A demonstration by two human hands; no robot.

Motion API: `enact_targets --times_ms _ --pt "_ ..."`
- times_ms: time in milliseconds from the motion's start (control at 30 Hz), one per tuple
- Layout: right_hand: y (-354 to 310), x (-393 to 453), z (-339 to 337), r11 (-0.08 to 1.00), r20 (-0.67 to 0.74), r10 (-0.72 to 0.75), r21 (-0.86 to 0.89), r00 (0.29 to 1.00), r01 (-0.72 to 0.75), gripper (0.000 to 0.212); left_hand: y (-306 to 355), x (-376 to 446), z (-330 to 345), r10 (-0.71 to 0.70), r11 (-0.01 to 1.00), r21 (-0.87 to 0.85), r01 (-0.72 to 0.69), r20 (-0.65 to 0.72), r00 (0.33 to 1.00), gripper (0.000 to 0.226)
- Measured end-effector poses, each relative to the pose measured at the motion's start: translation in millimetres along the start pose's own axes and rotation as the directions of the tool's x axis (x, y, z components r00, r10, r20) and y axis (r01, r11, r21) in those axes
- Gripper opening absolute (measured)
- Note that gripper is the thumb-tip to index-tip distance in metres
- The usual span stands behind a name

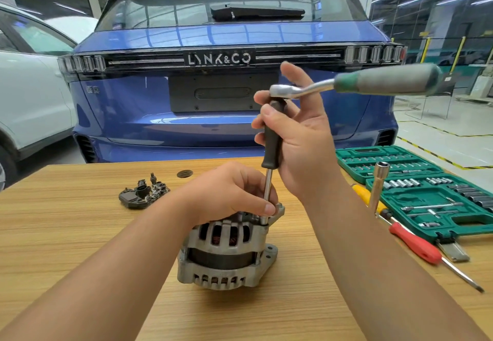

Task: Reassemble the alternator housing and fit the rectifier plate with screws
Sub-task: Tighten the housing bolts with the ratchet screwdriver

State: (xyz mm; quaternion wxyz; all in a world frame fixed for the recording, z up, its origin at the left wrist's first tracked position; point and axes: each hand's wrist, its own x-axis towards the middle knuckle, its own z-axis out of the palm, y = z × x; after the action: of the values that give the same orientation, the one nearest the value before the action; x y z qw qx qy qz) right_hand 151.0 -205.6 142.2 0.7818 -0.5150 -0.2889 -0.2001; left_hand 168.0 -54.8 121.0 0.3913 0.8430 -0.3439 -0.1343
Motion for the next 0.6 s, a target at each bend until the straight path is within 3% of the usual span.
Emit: enact_targets --times_ms 67,200,333,433,533,600 --pt "-0.8 0.8 -2.2 0.997 0.020 0.004 0.071 1.000 -0.005 0.041 0.7 -0.2 0.0 0.007 1.000 -0.007 -0.007 0.002 1.000 0.009" --pt "-4.7 1.9 -9.8 0.924 0.168 0.101 0.350 0.981 -0.155 0.039 0.3 -0.2 0.2 0.009 1.000 0.007 -0.009 0.002 1.000 0.009" --pt "-5.5 3.1 -12.3 0.883 0.180 0.177 0.406 0.968 -0.237 0.040 0.8 0.3 1.5 0.006 1.000 -0.011 -0.006 -0.001 1.000 0.007" --pt "-7.1 5.6 -9.1 0.923 0.077 0.209 0.313 0.975 -0.223 0.027 2.2 0.7 2.2 -0.003 1.000 -0.008 0.003 -0.001 1.000 0.009" --pt "-9.7 8.4 -8.7 0.991 -0.204 0.135 0.026 0.970 -0.132 0.031 3.5 0.6 1.9 -0.024 1.000 0.007 0.024 0.015 1.000 0.013" --pt "-13.8 10.3 -11.2 0.987 -0.296 0.142 -0.036 0.945 -0.159 0.028 4.5 0.3 2.2 -0.029 0.999 0.029 0.028 0.030 0.999 0.017"
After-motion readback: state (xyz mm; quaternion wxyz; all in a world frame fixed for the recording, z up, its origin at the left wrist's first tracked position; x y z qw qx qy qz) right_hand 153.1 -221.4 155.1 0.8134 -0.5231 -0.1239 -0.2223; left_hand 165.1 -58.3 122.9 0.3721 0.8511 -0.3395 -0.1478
